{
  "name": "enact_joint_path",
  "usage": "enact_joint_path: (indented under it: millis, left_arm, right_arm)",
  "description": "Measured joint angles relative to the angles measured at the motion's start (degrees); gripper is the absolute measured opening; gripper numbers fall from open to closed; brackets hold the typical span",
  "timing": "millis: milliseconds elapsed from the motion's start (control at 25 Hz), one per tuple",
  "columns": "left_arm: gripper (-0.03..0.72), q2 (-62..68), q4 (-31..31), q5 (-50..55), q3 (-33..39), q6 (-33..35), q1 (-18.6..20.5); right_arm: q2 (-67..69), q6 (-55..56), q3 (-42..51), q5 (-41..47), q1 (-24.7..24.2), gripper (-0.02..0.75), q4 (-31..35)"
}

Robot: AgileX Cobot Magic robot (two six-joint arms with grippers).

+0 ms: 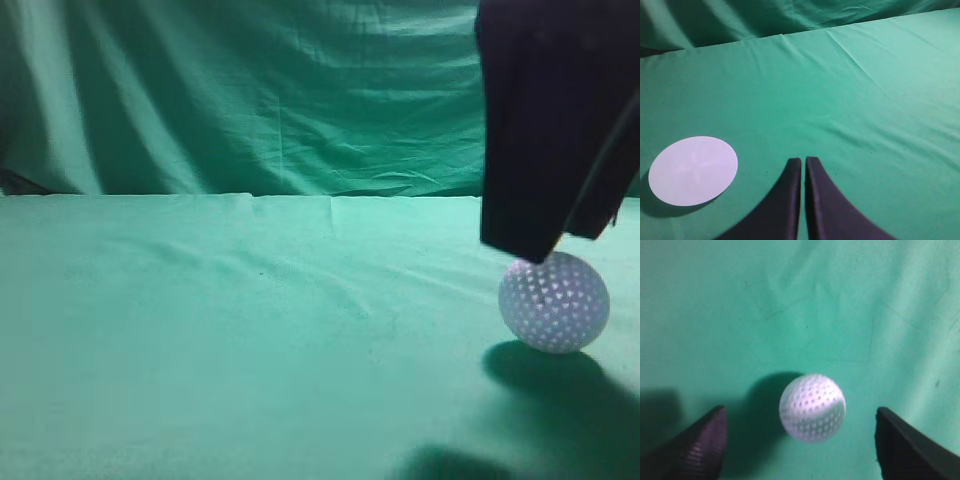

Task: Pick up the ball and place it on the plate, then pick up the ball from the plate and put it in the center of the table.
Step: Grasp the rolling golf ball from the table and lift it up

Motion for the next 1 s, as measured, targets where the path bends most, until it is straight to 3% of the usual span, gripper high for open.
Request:
enact_joint_path:
  millis: [520, 720, 1000]
  left_arm:
    - [0.000, 0.0, 0.0, 0.0, 0.0, 0.0, 0.0]
    - [0.000, 0.0, 0.0, 0.0, 0.0, 0.0, 0.0]
    - [0.000, 0.0, 0.0, 0.0, 0.0, 0.0, 0.0]
  right_arm:
    - [6.5, 0.2, -0.1, -2.5, 0.0, 0.553, -1.3]
    - [6.9, 1.9, -0.2, -2.6, 0.0, 0.331, -1.4]
    - [7.1, 4.9, -3.5, 0.3, 0.0, 0.324, -1.7]
